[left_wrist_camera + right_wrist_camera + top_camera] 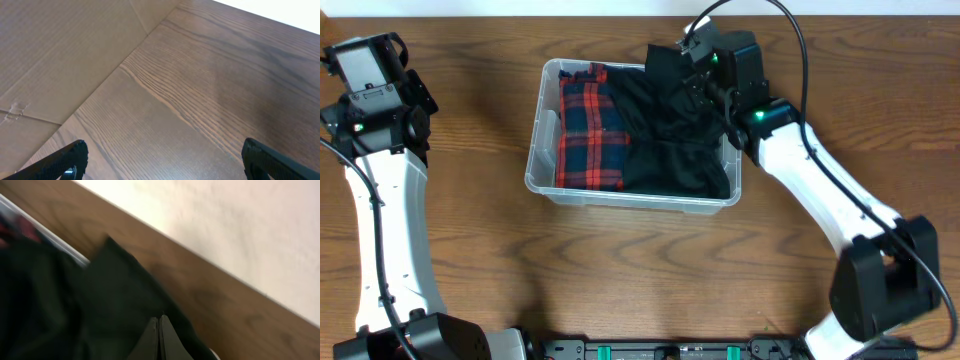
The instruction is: Pack container
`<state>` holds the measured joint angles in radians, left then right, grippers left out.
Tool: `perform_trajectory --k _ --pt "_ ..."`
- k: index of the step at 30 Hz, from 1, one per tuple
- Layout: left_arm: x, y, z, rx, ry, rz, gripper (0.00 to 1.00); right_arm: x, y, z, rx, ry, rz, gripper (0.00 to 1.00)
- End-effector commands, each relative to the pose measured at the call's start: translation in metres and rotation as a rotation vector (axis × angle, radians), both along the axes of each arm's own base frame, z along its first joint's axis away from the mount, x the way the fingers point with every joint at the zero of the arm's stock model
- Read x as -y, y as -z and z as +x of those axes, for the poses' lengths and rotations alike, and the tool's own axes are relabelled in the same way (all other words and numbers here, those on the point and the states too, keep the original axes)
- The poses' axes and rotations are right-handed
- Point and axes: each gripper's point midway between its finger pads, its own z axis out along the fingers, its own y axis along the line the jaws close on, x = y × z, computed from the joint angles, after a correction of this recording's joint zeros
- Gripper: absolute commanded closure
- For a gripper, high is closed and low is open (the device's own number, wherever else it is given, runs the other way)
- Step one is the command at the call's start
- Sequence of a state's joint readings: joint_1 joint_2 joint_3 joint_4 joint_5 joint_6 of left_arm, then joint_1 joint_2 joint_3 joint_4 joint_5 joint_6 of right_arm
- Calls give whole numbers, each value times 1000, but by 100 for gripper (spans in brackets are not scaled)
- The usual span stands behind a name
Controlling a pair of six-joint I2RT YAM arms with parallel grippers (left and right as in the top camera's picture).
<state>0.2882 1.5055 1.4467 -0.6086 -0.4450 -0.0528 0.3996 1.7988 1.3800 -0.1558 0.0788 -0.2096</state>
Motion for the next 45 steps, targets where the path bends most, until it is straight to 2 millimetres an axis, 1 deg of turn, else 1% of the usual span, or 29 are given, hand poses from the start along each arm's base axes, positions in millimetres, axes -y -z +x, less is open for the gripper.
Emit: perform_trajectory --k 1,3,4,7,9,10,12,14,20,25,27,29,31,33,37,39,41,42,43,45 --pt "-3 3 -2 -3 -18 -3 2 19 49 9 -89 40 -62 99" --pt "-3 3 -2 -3 -18 -3 2 26 81 10 -156 52 -88 99" --pt "-3 3 -2 -3 -18 -3 2 30 100 9 -196 57 -103 99" --pt "-3 3 -2 -3 -18 -3 2 38 149 4 -299 66 -142 99" --pt "-3 3 -2 -3 -18 -3 2 41 175 -3 -361 67 -165 99" --pt "-3 3 -2 -3 -18 -3 2 43 185 -7 -389 66 -176 99" --pt "-3 3 -2 -3 -18 -3 2 44 196 -14 -426 62 -191 99" --pt "-3 3 -2 -3 -18 -3 2 43 198 -19 -445 57 -199 99" --pt "-3 3 -2 -3 -18 -3 2 40 202 -29 -478 45 -215 99" --pt "-3 3 -2 -3 -18 -3 2 39 201 -27 -469 45 -212 99" --pt "-3 3 -2 -3 -18 -3 2 36 194 -23 -448 43 -205 99" --pt "-3 3 -2 -2 -18 -3 2 33 175 -16 -407 46 -197 99" --pt "-3 3 -2 -3 -18 -3 2 26 142 -7 -343 41 -173 99" --pt "-3 3 -2 -3 -18 -3 2 17 95 0 -252 30 -135 99" --pt "-3 3 -2 -2 -18 -3 2 -2 12 0 -79 -2 -62 96" --pt "-3 3 -2 -3 -18 -3 2 -10 -15 -3 -18 -16 -36 96" --pt "-3 3 -2 -3 -18 -3 2 -14 -28 -5 11 -25 -23 96" --pt "-3 3 -2 -3 -18 -3 2 -15 -29 -5 15 -27 -21 96" --pt "-3 3 -2 -3 -18 -3 2 -16 -28 -5 15 -28 -21 96" --pt "-3 3 -2 -3 -18 -3 2 -16 -18 -4 -5 -28 -29 96"
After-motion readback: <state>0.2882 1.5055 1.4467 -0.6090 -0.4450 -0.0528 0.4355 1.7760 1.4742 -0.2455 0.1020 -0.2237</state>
